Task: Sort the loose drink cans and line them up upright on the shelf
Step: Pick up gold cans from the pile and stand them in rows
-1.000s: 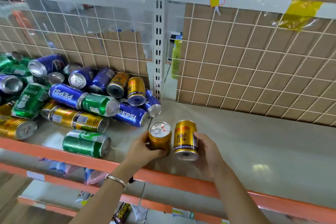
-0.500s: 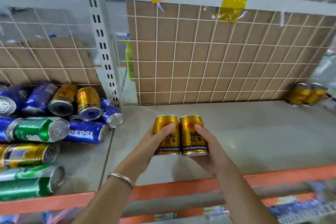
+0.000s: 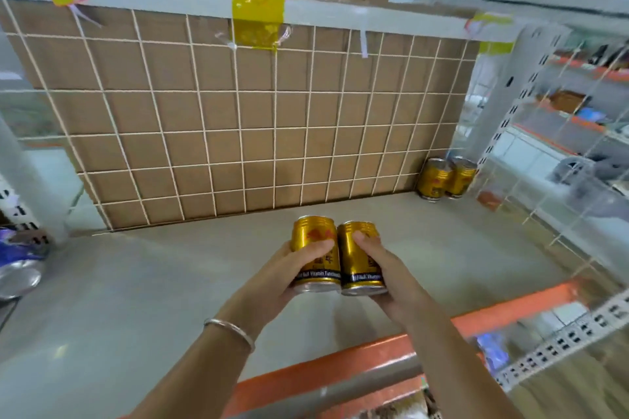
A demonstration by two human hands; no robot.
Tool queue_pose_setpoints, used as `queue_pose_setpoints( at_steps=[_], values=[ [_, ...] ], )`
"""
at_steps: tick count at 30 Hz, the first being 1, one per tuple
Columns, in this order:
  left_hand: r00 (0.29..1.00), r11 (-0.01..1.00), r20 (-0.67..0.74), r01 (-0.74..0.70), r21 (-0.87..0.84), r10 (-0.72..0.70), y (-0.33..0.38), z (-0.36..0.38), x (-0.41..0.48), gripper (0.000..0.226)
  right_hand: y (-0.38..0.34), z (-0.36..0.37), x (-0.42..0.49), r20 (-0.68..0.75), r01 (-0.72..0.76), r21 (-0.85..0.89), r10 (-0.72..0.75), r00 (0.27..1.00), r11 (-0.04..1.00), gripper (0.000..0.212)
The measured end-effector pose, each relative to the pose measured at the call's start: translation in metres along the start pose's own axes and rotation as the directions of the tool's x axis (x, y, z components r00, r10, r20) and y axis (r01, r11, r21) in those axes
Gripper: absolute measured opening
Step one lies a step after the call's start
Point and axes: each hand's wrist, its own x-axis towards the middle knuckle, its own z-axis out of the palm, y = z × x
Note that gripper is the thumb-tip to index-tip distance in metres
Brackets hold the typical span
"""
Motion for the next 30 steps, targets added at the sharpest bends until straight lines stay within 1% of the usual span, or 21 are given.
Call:
queue_pose_setpoints(
  at_steps=[2,3,7,9,11,12,15,16,19,20,23,26,28,30],
  values=[
    [1.0,0.999,-0.011,0.005,0.055,-0.004,-0.001,0.03,0.024,0.045,-0.015,-0.039,0.006,-0.007,0.009,-0.045,-0.01,1.0,0.999,0.071],
    [1.0,0.995,-0.018,0.005,0.103,-0.003,-0.002,0.044,0.036,0.048,-0.022,-0.058,0.009,-0.009,0.017,-0.066,-0.017,1.0,0.998,0.073],
    [0.998,0.953,-0.038,-0.039,0.3,0.053,-0.01,0.101,0.086,0.066,-0.048,-0.132,0.017,-0.09,0.014,-0.074,-0.02,0.996,0.997,0.054],
    [0.996,0.922,-0.056,-0.044,0.385,0.071,-0.014,0.128,0.11,0.064,-0.06,-0.167,0.022,-0.115,0.035,-0.08,-0.045,0.992,0.996,0.045],
    [0.996,0.912,-0.06,-0.035,0.409,0.065,-0.017,0.154,0.132,0.049,-0.071,-0.197,0.028,-0.128,0.07,-0.122,-0.086,0.988,0.99,0.038],
    [0.995,0.912,-0.077,-0.032,0.409,0.069,-0.019,0.164,0.143,0.044,-0.076,-0.21,0.032,-0.141,0.088,-0.146,-0.109,0.984,0.985,0.038],
    [0.98,0.91,-0.158,-0.042,0.412,0.117,-0.024,0.186,0.178,0.047,-0.089,-0.244,0.051,-0.134,0.153,-0.221,-0.185,0.973,0.963,0.054],
    [0.976,0.911,-0.178,-0.044,0.411,0.127,-0.026,0.192,0.188,0.05,-0.092,-0.254,0.057,-0.118,0.175,-0.252,-0.21,0.97,0.952,0.054],
    [0.962,0.917,-0.225,-0.058,0.395,0.157,-0.028,0.204,0.218,0.059,-0.097,-0.275,0.077,-0.121,0.238,-0.319,-0.289,0.95,0.917,0.039],
    [0.957,0.912,-0.23,-0.069,0.405,0.174,-0.028,0.206,0.227,0.06,-0.098,-0.279,0.083,-0.12,0.263,-0.34,-0.319,0.94,0.903,0.04],
    [0.943,0.887,-0.24,-0.101,0.451,0.229,-0.031,0.213,0.247,0.061,-0.1,-0.288,0.098,-0.095,0.317,-0.43,-0.391,0.915,0.845,0.053],
    [0.936,0.85,-0.216,-0.134,0.51,0.277,-0.036,0.216,0.263,0.061,-0.099,-0.298,0.106,-0.048,0.352,-0.5,-0.431,0.901,0.791,0.056],
    [0.931,0.81,-0.205,-0.135,0.57,0.3,-0.038,0.217,0.274,0.066,-0.1,-0.307,0.113,-0.023,0.344,-0.55,-0.425,0.905,0.761,0.062],
    [0.926,0.769,-0.201,-0.13,0.626,0.32,-0.037,0.22,0.282,0.07,-0.101,-0.312,0.12,-0.036,0.321,-0.605,-0.428,0.903,0.729,0.068]
  ],
)
